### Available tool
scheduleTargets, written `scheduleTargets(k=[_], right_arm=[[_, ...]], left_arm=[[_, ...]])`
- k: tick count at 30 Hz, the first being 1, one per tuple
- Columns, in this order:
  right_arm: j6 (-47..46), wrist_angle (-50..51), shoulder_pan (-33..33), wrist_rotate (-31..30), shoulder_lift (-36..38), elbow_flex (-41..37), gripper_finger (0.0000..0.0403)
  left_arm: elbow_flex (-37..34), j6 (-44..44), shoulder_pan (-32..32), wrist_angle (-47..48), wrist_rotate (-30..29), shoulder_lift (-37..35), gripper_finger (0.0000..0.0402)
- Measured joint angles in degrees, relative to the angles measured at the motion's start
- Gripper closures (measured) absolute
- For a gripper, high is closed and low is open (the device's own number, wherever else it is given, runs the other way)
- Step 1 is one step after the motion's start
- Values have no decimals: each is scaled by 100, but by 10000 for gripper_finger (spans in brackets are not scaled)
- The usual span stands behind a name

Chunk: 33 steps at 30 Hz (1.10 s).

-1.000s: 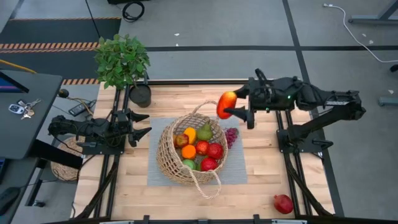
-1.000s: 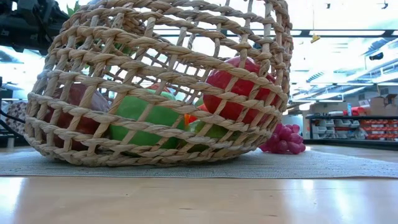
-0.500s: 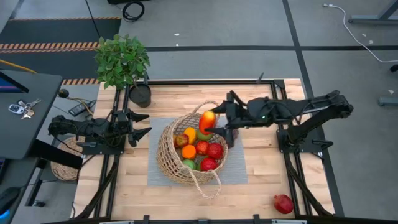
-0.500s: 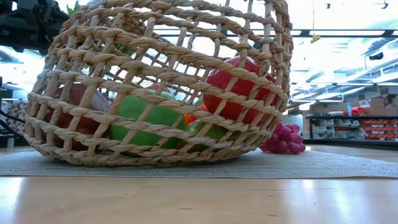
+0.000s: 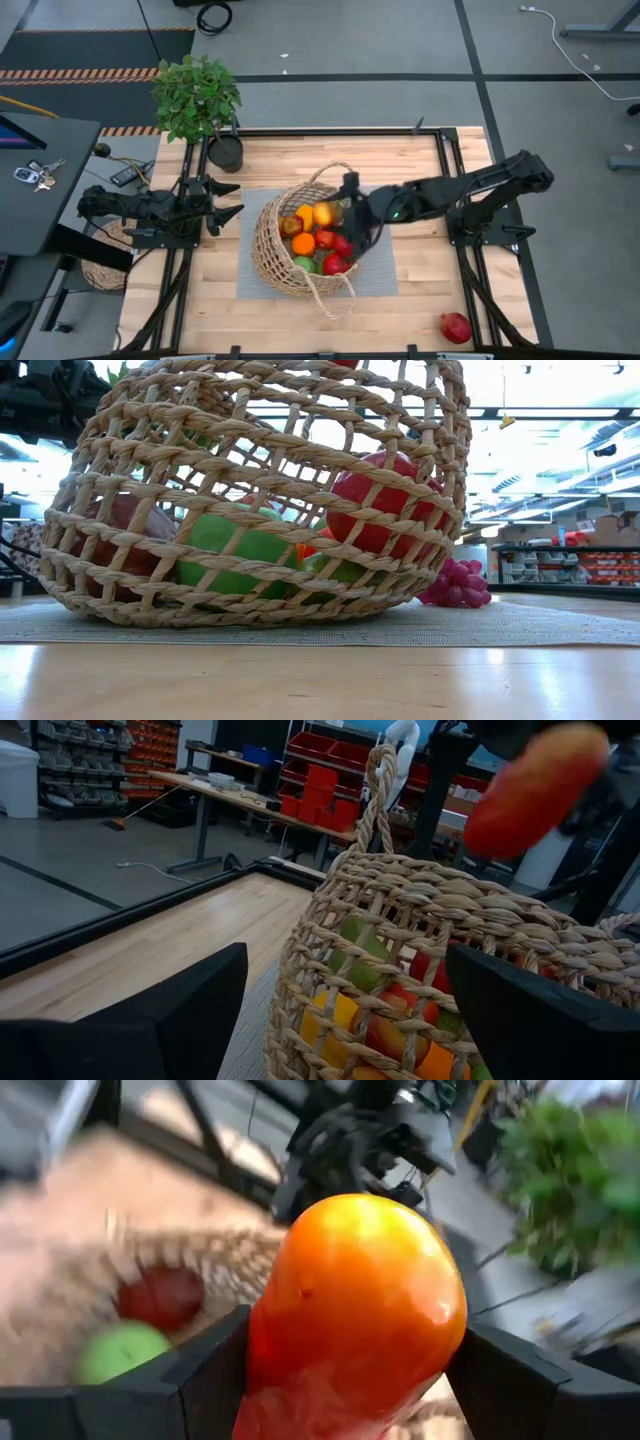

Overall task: Build produce basket
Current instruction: Put the orange mango into the brown basket

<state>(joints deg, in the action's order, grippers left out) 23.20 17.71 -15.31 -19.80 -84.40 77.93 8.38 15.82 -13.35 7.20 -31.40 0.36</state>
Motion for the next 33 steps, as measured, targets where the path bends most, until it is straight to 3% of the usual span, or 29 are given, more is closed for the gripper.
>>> scheduleTargets(k=[7,15,20,26,33], right_arm=[[2850,-270,-260,-701,-641,0,103],[4273,-615,-269,-1076,-1204,-2,103],[4327,-588,-130,-911,-1330,-4,99],[3375,-604,124,-183,-1500,-2,77],[2710,-557,290,-92,-1737,-5,30]], left_arm=[[0,1,-1,0,-2,0,54],[0,2,-1,0,-3,0,54],[0,2,0,0,-4,0,54],[0,1,0,0,-2,0,54],[1,-2,0,32,-2,-2,54]])
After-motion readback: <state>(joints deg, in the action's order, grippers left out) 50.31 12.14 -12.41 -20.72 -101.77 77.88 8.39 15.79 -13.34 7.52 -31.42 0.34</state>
